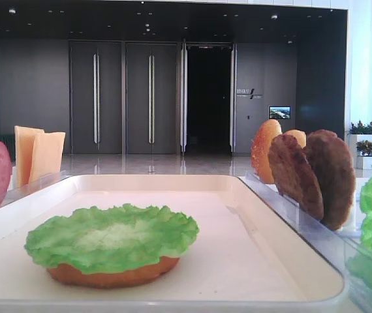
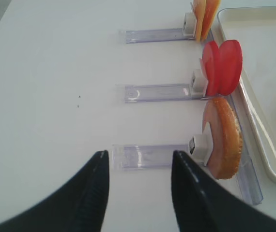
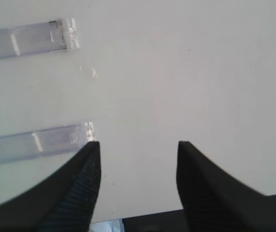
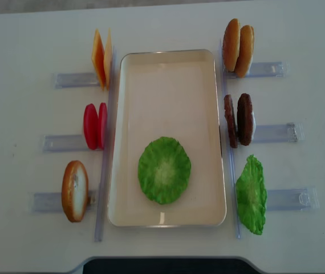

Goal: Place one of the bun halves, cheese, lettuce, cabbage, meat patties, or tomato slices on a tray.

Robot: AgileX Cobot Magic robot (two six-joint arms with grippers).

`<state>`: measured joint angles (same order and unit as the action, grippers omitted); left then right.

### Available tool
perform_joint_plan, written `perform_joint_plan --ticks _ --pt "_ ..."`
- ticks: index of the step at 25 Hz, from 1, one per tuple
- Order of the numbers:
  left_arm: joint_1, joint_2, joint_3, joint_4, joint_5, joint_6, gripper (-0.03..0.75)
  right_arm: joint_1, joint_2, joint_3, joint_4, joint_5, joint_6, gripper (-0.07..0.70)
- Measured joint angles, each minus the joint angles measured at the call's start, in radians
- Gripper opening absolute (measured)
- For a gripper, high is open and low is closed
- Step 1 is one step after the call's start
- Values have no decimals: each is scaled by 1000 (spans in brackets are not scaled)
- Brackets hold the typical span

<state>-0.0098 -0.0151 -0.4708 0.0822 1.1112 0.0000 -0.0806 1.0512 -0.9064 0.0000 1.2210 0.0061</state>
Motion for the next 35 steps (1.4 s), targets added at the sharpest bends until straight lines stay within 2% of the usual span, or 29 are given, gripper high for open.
perform_joint_plan --ticks 17,23,27,35 --pt "0 0 0 0 0 0 327 0 -759 352 0 -2 8 372" --pt "0 0 0 0 0 0 327 0 -1011 380 0 -29 8 369" --pt "0 0 0 0 0 0 327 0 -1057 407 12 -70 8 369" --pt "0 0 0 0 0 0 327 0 -1059 409 20 -82 5 369"
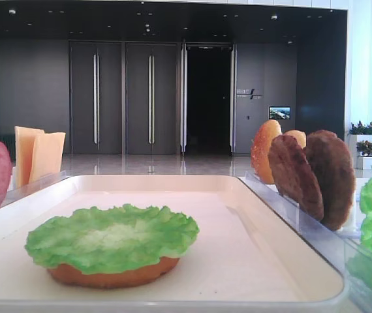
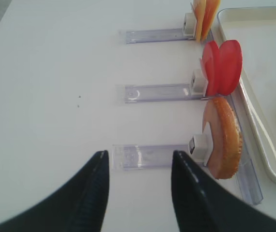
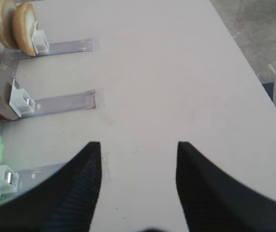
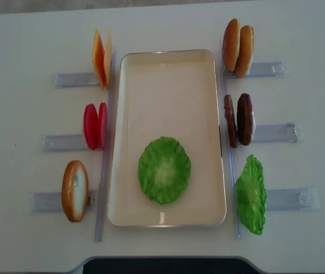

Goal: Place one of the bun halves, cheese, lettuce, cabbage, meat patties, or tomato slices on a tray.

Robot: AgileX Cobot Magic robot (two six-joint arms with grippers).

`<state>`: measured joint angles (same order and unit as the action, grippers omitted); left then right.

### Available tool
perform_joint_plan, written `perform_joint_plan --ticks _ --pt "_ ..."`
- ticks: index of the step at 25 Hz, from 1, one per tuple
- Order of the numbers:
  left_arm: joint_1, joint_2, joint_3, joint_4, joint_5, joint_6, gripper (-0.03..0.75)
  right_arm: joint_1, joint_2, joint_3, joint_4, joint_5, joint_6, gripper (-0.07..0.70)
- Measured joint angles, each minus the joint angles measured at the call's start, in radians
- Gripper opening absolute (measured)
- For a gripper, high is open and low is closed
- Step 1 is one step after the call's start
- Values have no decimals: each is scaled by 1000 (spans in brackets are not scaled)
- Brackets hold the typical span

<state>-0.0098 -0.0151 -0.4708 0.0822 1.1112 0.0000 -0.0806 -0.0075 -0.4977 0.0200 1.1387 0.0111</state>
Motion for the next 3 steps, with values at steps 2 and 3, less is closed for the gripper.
perform_joint_plan --ticks 2,3 --pt "0 0 0 0 0 0 327 0 0 0 0 0 0 369" --pt "0 0 0 0 0 0 327 0 0 0 0 0 0 368"
